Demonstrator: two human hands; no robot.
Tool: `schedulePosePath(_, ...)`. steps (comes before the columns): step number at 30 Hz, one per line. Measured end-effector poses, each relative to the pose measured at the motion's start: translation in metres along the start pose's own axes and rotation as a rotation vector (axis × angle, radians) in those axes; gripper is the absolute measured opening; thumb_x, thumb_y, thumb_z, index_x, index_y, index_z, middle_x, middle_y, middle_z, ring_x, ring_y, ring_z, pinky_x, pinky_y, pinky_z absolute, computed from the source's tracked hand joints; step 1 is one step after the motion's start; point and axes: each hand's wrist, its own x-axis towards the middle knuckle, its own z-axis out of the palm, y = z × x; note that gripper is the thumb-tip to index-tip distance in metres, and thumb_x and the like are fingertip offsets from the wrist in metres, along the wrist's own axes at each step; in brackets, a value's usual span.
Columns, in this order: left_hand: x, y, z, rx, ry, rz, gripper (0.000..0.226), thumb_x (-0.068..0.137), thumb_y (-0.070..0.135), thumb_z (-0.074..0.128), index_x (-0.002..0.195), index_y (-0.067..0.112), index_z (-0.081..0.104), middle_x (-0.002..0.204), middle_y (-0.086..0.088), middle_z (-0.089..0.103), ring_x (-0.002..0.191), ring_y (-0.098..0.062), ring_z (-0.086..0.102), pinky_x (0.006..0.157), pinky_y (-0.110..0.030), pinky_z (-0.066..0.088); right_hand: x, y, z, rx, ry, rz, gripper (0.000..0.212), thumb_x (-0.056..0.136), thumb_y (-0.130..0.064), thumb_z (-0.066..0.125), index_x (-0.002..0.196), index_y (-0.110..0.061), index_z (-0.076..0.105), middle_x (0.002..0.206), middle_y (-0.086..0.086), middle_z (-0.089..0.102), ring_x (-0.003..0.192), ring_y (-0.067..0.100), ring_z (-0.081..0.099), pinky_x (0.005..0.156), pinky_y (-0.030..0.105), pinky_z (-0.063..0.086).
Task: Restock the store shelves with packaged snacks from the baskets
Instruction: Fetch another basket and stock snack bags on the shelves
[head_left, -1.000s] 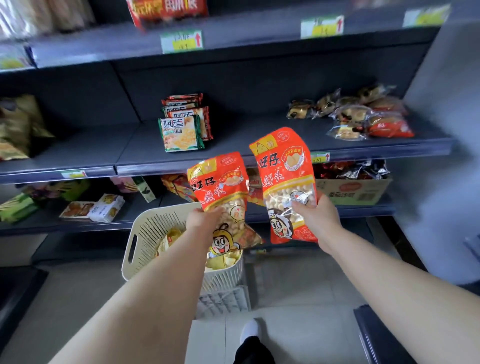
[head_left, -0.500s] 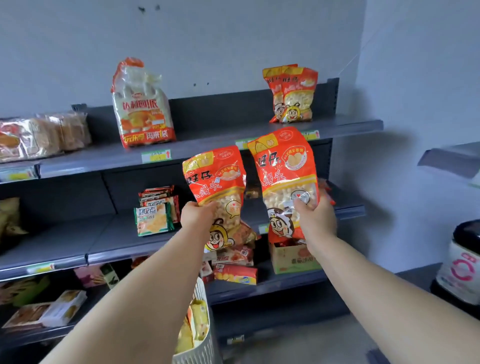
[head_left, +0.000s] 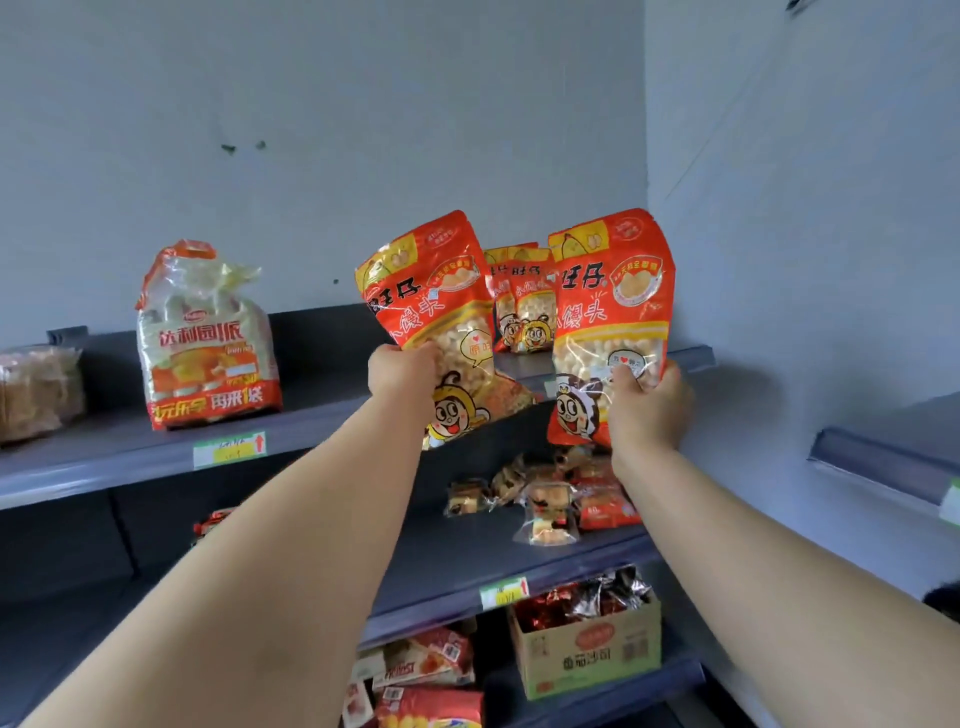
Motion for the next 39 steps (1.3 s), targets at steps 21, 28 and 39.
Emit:
schedulePosePath(21,0.203,-0.007,0.181,-0.057,-0.041,0.063,0.015,0.087,0.009,0.054,0.102,0.008,0.058,0.09,-0.004,0.06,0.073,-0.019,0.053,0.062,-0.029,0.041,0.191,0.038,0.151,0.255,0.056,0.031,0.012,0.094,-0.028,0.058,0.104,-0.03,0.052,0.099,-0.006,0.064,0.088,0.019,0.067,0.077,0.046,0.059)
schedulePosePath(28,0.228,-0.007,0.254,-0.029,-0.037,0.083,0.018,0.089,0.013,0.054,0.105,0.007,0.059,0.097,-0.008,0.065,0.083,-0.024,0.061,0.067,-0.033,0.049,0.252,0.052,0.178,0.287,-0.093,0.06,0.022,0.094,-0.023,0.06,0.112,-0.025,0.048,0.105,-0.003,0.063,0.087,0.012,0.063,0.07,0.032,0.052)
schedulePosePath(39,0.264,-0.042,0.285,0.117,-0.203,-0.104,0.012,0.086,0.01,0.068,0.087,0.009,0.056,0.092,-0.013,0.067,0.09,-0.033,0.068,0.085,-0.05,0.058,0.284,0.105,0.218,-0.072,-0.45,0.024,0.127,0.047,-0.082,0.072,0.15,-0.028,0.022,0.15,-0.001,0.038,0.136,0.022,0.042,0.107,0.051,0.041)
